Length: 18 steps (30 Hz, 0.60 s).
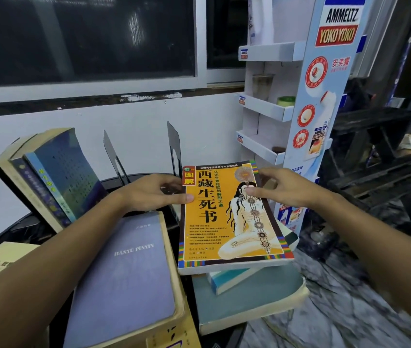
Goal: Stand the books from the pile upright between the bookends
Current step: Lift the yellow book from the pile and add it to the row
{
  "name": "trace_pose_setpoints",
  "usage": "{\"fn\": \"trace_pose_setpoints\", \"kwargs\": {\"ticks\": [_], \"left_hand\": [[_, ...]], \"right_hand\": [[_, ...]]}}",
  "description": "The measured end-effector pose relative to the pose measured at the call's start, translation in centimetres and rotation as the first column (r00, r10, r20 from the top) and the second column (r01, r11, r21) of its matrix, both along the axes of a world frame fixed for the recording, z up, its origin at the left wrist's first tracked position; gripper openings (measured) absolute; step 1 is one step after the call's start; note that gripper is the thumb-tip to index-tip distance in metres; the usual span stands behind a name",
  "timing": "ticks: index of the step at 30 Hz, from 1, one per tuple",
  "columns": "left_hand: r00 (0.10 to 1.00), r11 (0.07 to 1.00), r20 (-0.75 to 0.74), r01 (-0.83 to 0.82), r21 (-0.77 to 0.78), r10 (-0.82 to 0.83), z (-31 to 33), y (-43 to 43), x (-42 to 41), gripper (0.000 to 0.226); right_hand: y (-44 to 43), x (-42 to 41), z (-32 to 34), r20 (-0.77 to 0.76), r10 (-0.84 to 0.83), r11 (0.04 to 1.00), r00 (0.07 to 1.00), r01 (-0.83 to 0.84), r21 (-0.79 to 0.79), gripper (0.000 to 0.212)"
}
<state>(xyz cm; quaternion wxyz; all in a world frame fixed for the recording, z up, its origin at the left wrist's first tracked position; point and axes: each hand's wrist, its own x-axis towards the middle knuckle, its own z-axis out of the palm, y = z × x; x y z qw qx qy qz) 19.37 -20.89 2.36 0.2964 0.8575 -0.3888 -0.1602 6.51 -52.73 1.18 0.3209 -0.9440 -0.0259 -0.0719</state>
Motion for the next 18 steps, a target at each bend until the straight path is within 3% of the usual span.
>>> {"fn": "trace_pose_setpoints", "kwargs": {"ticks": [3,11,18], "left_hand": [[1.000,0.996,0.004,-0.014,-0.083,0.014,1.1,0.0,-0.9,0.033],[0.986,0.887,-0.165,-0.049,-0.459,-0.031,3.4,0.5,-4.1,0.053],[0.991,0.840,0.097,-0.022,-0.542,0.089,5.8,1.6,-5.2,0.079]], "right_hand": [[0.1,-0.5,1.2,0.071,-0.003,1.000,0.997,0.003,-0.007,0.041],[0.9,-2.1,4.7,0.270,-0.040,0.998,0.962,0.023,0.066,0.060],[2.9,-3.0,7.7,0.481,-0.051,0.986,0.875,-0.033,0.165,0.068]]}}
